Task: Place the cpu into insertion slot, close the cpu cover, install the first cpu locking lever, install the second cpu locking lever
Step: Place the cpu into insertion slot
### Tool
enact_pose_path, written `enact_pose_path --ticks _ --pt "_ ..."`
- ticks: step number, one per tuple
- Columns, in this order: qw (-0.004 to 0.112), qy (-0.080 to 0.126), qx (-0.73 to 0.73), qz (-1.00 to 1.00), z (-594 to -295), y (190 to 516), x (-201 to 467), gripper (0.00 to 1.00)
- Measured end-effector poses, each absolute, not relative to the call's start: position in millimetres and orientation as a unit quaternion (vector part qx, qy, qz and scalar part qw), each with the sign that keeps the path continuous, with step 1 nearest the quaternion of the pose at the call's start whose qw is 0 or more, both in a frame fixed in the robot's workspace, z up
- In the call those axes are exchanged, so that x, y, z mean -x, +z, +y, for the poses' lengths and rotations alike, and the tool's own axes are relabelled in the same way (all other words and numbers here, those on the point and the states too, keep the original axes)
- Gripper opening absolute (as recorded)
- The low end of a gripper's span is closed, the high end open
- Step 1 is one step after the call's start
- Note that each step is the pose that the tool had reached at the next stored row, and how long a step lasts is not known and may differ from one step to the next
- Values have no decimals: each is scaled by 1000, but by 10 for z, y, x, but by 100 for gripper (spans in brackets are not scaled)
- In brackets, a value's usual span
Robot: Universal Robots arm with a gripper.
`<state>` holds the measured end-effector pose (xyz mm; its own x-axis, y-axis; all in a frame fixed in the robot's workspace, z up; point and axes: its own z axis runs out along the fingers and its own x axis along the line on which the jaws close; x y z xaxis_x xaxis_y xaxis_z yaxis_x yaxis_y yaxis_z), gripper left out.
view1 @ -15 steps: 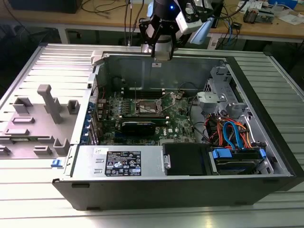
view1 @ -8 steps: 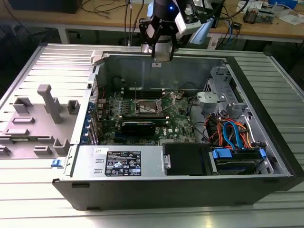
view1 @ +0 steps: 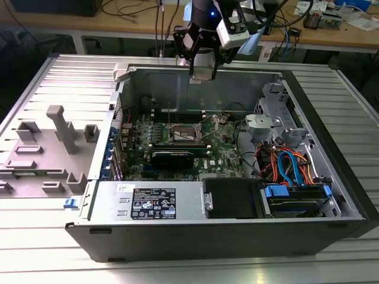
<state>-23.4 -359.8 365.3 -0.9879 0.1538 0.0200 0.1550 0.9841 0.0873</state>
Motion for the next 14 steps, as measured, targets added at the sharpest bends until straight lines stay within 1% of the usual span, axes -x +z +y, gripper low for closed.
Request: enact_pose_path --ticks 14 --pt "4 -44 166 -985 -3600 3586 234 54"
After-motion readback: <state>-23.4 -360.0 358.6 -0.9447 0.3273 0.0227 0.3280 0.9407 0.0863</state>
